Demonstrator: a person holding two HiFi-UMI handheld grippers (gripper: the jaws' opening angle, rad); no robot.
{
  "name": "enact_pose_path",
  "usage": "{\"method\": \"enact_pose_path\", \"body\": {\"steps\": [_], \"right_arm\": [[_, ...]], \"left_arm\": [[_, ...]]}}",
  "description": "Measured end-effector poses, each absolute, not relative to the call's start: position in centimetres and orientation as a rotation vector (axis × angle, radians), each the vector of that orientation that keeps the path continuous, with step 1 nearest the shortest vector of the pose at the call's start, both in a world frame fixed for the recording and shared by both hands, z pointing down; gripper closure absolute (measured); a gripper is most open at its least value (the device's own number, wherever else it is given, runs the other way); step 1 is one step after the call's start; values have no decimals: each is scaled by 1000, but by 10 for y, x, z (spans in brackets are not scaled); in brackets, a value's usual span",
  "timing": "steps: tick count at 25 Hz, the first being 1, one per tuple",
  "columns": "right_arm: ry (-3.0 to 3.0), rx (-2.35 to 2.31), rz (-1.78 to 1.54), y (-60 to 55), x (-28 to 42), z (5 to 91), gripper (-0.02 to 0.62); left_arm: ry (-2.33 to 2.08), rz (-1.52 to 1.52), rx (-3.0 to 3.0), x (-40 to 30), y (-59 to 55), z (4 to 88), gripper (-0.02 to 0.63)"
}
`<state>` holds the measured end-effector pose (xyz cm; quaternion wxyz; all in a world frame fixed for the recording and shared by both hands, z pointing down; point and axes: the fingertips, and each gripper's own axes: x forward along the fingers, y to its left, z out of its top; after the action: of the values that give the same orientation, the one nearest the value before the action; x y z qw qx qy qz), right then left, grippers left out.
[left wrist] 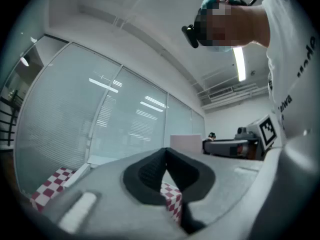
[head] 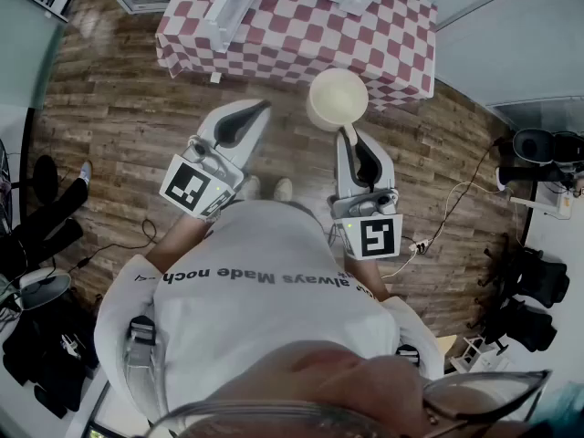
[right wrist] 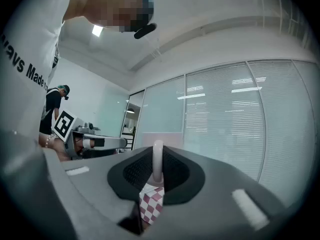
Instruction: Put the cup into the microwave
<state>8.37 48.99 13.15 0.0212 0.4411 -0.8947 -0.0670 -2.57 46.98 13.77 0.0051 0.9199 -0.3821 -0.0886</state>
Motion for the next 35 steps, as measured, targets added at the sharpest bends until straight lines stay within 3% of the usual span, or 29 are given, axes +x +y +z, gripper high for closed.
{"method": "enact_pose_path", "body": {"steps": [9, 19, 35], "right_arm": [[-2787, 1387, -188, 504, 37, 140, 561], [-2778, 1404, -197, 492, 29, 147, 561], [-2788, 1454, -196, 342, 106, 147, 561]], "left_arm": [[-1195, -323, 2869, -78, 485, 147, 603], [-1170, -316, 2848, -86, 473, 154, 603], [-1093, -307, 2881, 4, 317, 150, 603]]}}
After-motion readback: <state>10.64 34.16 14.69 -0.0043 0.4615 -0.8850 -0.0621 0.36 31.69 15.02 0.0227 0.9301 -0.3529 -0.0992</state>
